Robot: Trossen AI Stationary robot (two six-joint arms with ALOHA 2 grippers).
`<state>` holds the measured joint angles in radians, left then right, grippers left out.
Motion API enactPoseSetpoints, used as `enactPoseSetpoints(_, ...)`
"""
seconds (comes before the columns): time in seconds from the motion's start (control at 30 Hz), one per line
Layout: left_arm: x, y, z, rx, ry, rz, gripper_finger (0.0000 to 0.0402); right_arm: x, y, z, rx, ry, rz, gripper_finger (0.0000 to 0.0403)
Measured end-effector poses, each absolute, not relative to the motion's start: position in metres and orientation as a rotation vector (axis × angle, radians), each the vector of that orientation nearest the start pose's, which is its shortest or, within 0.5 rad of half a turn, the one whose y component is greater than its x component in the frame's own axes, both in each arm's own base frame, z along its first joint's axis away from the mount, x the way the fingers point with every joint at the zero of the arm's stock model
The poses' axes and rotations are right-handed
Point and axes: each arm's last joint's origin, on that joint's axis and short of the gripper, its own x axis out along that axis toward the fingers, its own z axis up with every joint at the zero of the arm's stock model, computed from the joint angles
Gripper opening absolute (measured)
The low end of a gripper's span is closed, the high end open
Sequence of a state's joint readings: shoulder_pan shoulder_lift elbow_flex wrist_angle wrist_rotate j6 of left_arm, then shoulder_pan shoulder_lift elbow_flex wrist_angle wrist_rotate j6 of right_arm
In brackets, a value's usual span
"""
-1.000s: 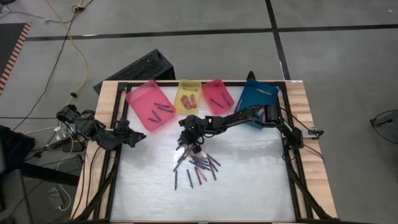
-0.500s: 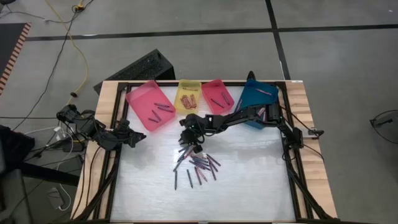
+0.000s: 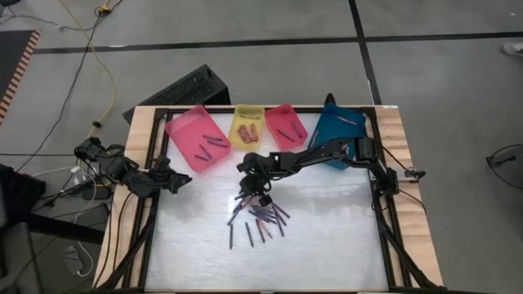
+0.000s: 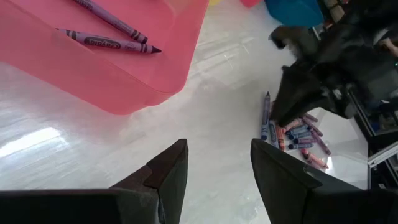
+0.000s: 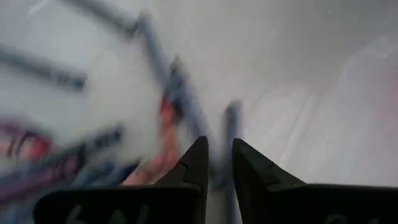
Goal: Sort crayons
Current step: Put the blue crayon into the red bin
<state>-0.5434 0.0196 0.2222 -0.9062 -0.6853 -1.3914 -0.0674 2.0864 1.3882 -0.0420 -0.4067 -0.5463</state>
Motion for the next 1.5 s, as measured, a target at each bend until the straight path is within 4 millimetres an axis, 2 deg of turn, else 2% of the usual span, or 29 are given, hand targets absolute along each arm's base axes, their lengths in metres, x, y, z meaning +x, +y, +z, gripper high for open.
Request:
enactPoseSetpoints(0.23, 0.055, -0.012, 0.158, -0.944, 0.366, 0.488, 0.0165, 0.439, -0.021, 0.149, -0.340, 0.655, 0.504, 0.0071)
enactPoseSetpoints(0.53, 0.055, -0.012, 0.158, -0.946, 0.365, 0.489, 0.0165, 0.439, -0.034, 0.149, -0.331, 0.662, 0.467, 0.0071)
enactPoseSetpoints(0.83, 0.055, -0.012, 0.158, -0.945, 0.365, 0.490, 0.0165, 0.437, -0.034, 0.147, -0.305, 0.693, 0.466, 0.0071)
enactPoseSetpoints(0.93, 0.055, -0.012, 0.158, -0.945, 0.365, 0.490, 0.0165, 0.438, -0.034, 0.153, -0.274, 0.680, 0.446, 0.0071)
enactPoseSetpoints(1.1, 0.055, -0.012, 0.158, -0.941, 0.365, 0.489, 0.0165, 0.444, -0.039, 0.180, -0.264, 0.606, 0.408, 0.0071)
enactPoseSetpoints(1.17, 0.055, -0.011, 0.158, -0.941, 0.364, 0.490, 0.0165, 0.444, -0.045, 0.182, -0.249, 0.604, 0.390, 0.0071)
enactPoseSetpoints(1.33, 0.055, -0.011, 0.159, -0.928, 0.363, 0.490, 0.0165, 0.440, -0.058, 0.174, -0.195, 0.645, 0.334, 0.0071)
enactPoseSetpoints(1.5, 0.055, -0.011, 0.159, -0.924, 0.363, 0.490, 0.0165, 0.432, -0.056, 0.158, -0.178, 0.687, 0.340, 0.0071)
